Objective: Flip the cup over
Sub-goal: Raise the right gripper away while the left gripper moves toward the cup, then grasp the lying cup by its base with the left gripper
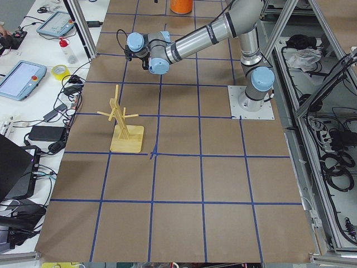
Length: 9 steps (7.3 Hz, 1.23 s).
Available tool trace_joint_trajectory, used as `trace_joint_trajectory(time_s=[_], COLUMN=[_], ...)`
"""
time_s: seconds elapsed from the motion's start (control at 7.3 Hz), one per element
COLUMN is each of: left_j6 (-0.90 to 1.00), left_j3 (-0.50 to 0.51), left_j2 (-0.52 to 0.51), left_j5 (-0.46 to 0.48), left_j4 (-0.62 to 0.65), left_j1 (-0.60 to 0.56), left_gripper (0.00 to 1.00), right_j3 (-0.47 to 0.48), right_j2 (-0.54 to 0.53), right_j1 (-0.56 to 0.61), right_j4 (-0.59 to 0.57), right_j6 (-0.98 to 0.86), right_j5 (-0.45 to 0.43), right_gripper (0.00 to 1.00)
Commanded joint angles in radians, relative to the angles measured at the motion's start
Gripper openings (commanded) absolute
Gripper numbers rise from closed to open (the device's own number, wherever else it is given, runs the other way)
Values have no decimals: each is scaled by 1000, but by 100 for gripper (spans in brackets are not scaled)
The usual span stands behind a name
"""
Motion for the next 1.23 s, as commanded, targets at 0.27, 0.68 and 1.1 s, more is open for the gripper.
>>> trace_joint_trajectory(time_s=[0.27,0.68,1.1], left_j6=[1,-53,-107], left_j3=[-81,-83,-80], left_j2=[-51,-36,20], left_j5=[-149,-191,-208], left_j4=[1,10,16], left_j1=[-25,-28,-31], left_gripper=[69,0,0], right_j3=[75,77,90], right_j2=[-117,-151,-142], right_j1=[14,14,14], right_j4=[19,20,20], right_j6=[10,8,8], right_j5=[-20,-14,-11], right_gripper=[100,100,100])
